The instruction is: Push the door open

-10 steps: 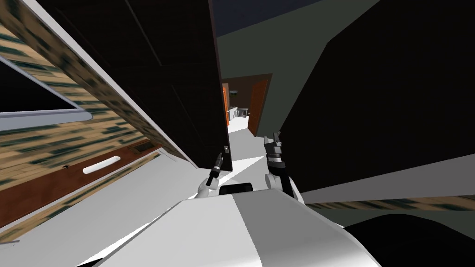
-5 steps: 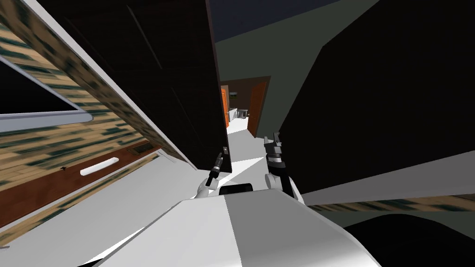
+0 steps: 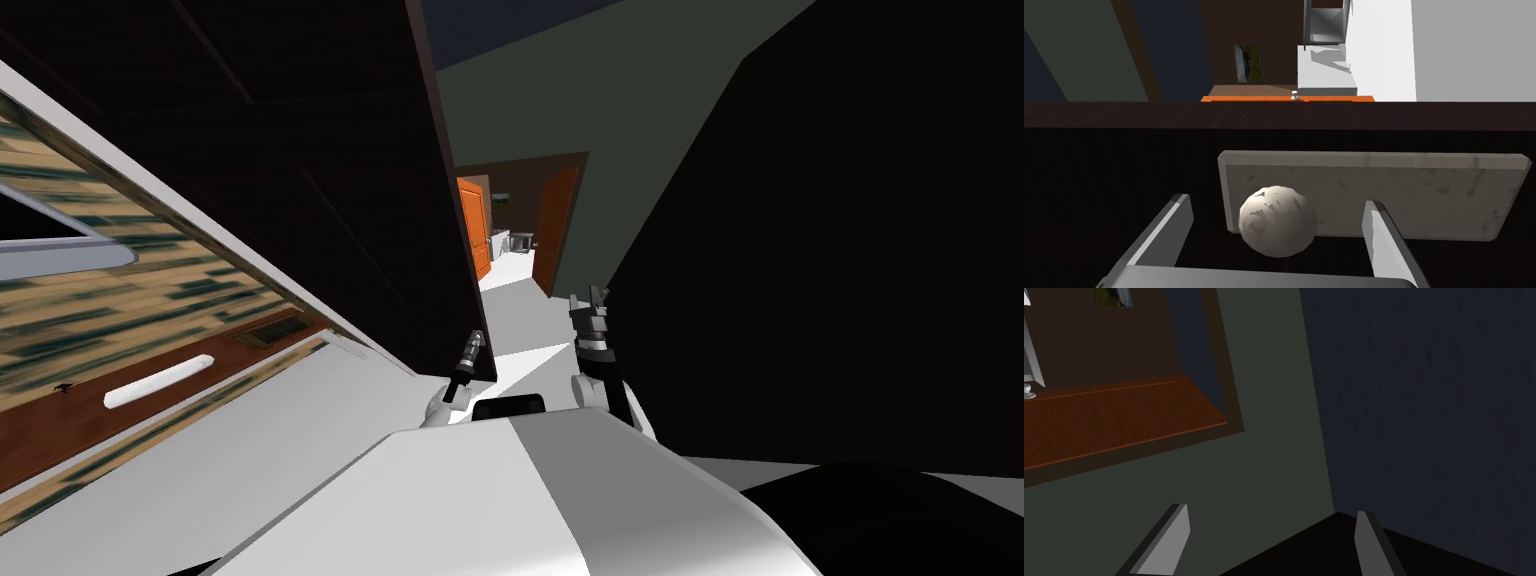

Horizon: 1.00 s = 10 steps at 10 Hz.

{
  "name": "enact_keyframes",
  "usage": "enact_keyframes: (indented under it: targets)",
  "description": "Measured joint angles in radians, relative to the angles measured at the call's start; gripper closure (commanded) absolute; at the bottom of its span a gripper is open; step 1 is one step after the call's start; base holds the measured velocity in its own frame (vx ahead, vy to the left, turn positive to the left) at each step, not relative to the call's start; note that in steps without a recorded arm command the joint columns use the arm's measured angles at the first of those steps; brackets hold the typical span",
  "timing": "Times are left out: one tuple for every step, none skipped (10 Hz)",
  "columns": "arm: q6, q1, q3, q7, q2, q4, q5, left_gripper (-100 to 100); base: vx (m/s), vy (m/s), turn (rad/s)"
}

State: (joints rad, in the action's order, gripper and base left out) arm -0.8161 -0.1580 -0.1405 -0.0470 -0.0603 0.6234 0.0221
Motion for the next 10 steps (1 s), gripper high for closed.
enact_keyframes:
  targets:
    - [-0.002,0.001,0.0,0.0,0.0,-0.001,0.0,100,-0.019,0.004,-0.009]
    - [-0.001,0.0,0.0,0.0,0.0,0.0,0.0,100,-0.032,0.012,-0.017]
    - [0.0,-0.001,0.0,0.0,0.0,0.0,0.0,100,-0.02,0.01,-0.007]
    - [0.001,-0.001,0.0,0.001,0.0,0.0,0.0,100,-0.011,0.004,0.001]
    - [0.002,0.0,-0.001,0.001,0.001,-0.001,-0.001,100,-0.006,0.0,0.003]
    - [0.002,0.001,-0.001,0.001,0.001,-0.002,-0.001,100,0.0,0.0,0.0]
    - [0.002,0.001,-0.001,0.0,0.001,-0.002,-0.001,100,0.077,-0.02,0.014]
    - [-0.001,0.0,0.001,0.0,0.0,-0.014,0.001,100,0.116,-0.046,0.028]
    - [-0.008,-0.005,0.006,0.001,0.0,-0.032,0.004,100,0.1,-0.029,0.013]
    - [-0.007,-0.002,0.008,0.003,0.0,-0.027,0.005,100,0.135,-0.057,0.018]
